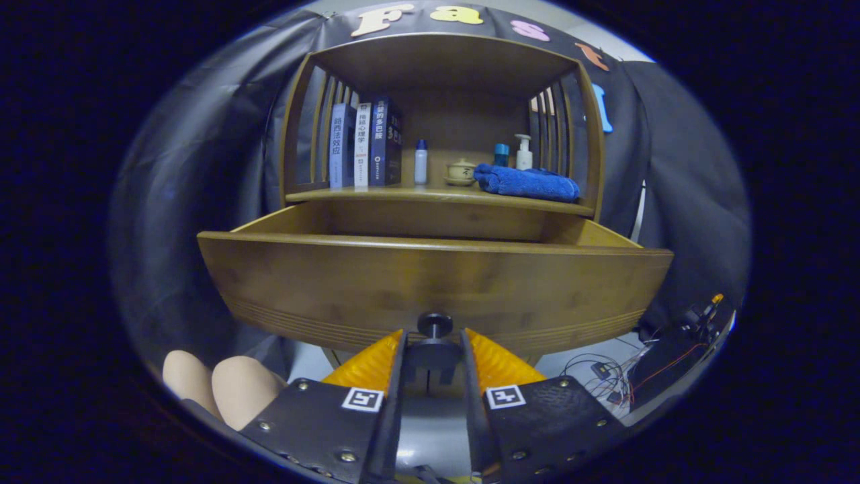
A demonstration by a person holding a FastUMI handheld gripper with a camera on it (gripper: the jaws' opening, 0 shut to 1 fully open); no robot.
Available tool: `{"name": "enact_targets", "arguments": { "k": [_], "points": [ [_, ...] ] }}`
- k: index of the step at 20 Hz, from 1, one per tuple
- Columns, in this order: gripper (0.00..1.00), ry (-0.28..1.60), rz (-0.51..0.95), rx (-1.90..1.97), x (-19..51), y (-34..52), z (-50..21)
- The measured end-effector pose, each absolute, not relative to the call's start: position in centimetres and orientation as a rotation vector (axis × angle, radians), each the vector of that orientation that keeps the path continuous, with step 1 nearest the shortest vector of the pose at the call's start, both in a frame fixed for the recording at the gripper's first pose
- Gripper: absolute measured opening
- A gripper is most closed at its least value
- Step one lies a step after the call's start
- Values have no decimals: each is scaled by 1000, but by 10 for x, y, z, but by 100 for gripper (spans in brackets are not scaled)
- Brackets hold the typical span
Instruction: Pull open the drawer, take out the items inside it, and place them on the countertop above the cabinet.
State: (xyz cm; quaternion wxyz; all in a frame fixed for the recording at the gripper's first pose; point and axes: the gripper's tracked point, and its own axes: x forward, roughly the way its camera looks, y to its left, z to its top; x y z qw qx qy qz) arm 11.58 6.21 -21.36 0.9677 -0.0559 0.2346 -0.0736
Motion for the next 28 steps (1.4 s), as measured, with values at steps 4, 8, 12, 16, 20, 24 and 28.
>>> {"name": "enact_targets", "arguments": {
  "k": [4, 8, 12, 16, 20, 24, 28],
  "points": [
    [43, 445, -138, -166, 100, 60, -196],
    [43, 357, -145, -158, 103, 57, -149],
    [43, 261, -145, -138, 127, 55, -97],
    [43, 223, -118, -153, 167, 54, -71],
    [43, 274, -91, -157, 209, 53, -76],
    [43, 408, -97, -149, 245, 42, -99],
    [43, 538, -84, -119, 266, 41, -130]
  ]
}}
